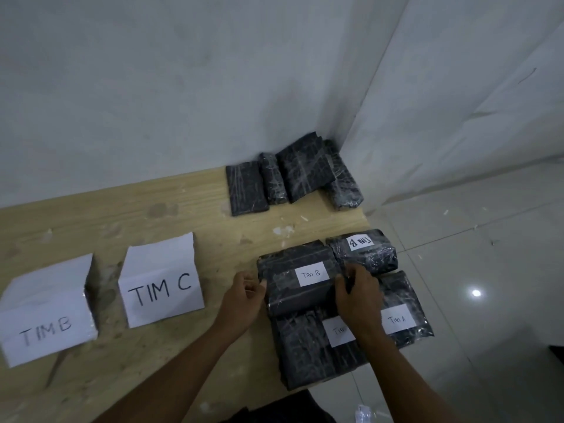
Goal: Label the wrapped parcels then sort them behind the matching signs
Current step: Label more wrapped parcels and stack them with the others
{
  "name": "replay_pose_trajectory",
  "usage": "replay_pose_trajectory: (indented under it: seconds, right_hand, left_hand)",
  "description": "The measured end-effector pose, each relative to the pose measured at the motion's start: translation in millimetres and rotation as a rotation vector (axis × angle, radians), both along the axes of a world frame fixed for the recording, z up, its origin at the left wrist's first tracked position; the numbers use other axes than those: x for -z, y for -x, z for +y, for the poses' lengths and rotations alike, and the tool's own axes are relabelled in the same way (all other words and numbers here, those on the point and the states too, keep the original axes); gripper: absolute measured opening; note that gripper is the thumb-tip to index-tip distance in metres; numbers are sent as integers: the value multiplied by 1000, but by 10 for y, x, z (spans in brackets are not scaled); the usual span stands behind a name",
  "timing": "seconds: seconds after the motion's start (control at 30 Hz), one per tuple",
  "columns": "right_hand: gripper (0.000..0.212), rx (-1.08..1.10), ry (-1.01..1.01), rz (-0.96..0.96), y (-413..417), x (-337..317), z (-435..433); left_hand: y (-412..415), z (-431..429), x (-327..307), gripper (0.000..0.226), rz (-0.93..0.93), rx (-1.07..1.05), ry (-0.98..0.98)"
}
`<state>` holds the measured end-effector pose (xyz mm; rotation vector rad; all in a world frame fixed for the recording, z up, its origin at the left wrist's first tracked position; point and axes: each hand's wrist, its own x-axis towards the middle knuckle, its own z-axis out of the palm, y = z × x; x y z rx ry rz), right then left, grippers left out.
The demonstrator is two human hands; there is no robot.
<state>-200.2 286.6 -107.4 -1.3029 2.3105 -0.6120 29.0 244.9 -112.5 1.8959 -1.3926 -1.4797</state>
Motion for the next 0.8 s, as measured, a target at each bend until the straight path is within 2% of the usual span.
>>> replay_pose_trajectory:
  seconds: [0.1, 0.2, 0.4, 0.63, 0.8]
  right_hand:
    - [27, 7, 80, -3, -14, -56, -149]
    - [27, -75, 174, -68, -49, -143, -479]
    - [30, -90, 191, -277, -138, -135, -1371]
    - [50, -46, -79, -445, 95, 8, -2281]
    - [57, 22, -146, -540, 140, 15, -2431]
  left_hand:
    - [7, -71, -23, 26, -54, -18, 40]
    - [-9, -210, -59, 25, -84, -26, 51]
    - [-8, -577, -155, 20, -58, -46, 131]
    - [-17, -803, -231, 20, -46, -106, 215]
    - [-87, -778, -225, 22, -60, -92, 201]
